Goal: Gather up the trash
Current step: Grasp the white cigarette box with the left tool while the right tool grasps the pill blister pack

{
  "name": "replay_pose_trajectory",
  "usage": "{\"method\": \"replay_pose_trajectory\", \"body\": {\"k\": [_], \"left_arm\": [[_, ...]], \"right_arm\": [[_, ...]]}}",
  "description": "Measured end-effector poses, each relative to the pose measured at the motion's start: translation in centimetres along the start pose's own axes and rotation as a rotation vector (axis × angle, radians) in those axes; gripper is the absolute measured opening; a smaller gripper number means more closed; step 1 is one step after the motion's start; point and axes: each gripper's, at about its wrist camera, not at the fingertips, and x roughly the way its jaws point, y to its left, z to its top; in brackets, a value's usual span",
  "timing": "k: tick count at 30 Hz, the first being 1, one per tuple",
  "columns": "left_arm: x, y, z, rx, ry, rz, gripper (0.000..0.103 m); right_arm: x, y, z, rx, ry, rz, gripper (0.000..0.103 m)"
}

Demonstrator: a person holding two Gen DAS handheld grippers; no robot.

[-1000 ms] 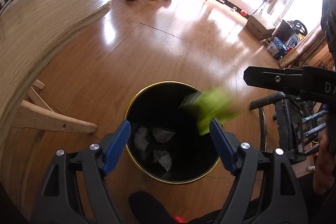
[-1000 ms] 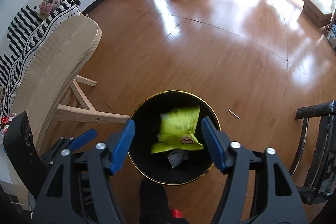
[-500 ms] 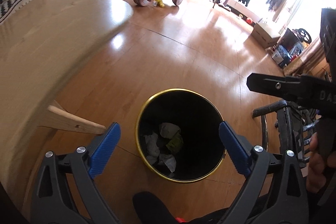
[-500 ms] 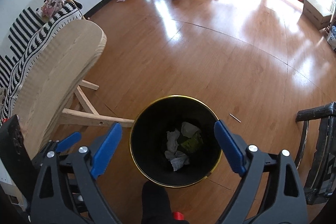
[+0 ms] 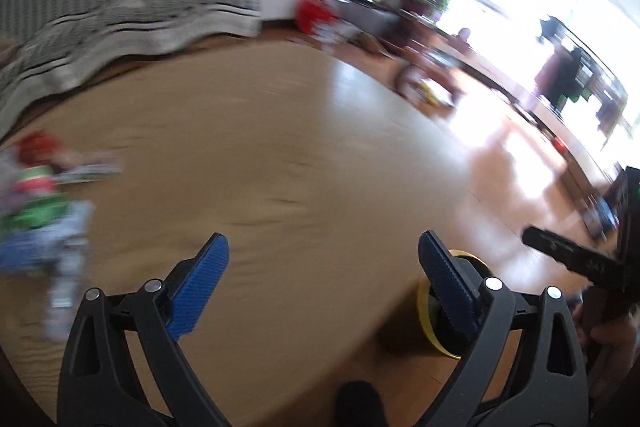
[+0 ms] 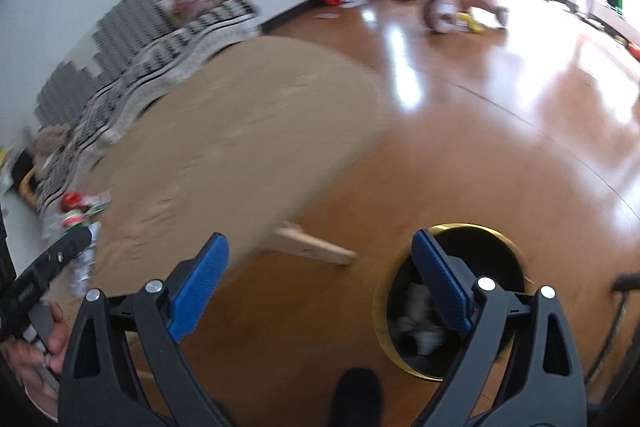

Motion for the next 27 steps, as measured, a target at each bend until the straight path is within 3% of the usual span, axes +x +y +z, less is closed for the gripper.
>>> {"method": "replay_pose_trajectory", "body": {"k": [10,16,19,27], "left_arm": [[-9.3,19.0,-1.9,-0.221,-0.088,0.33,0.093],[-11.7,25.8,-3.8,-0.326,-0.085,0.399,0.093],[-11.0,27.0,-3.8,-0.329,-0.071,0.414,0.093],[-6.4,28.6,-2.7,-0.337,-0.046,0.415,0.093]], "right_arm": [[5.1,21.7,-0.9,-0.268,0.078,0.259,0.09],[8.6,32.8,-4.4,-0.388,0.173,0.368,0.09],[10.7,36.2,-6.4,-0.422,0.211,0.37,0.089],[13.5,38.7,-8.9,-0.484,0.251,0.328,0.088]]}}
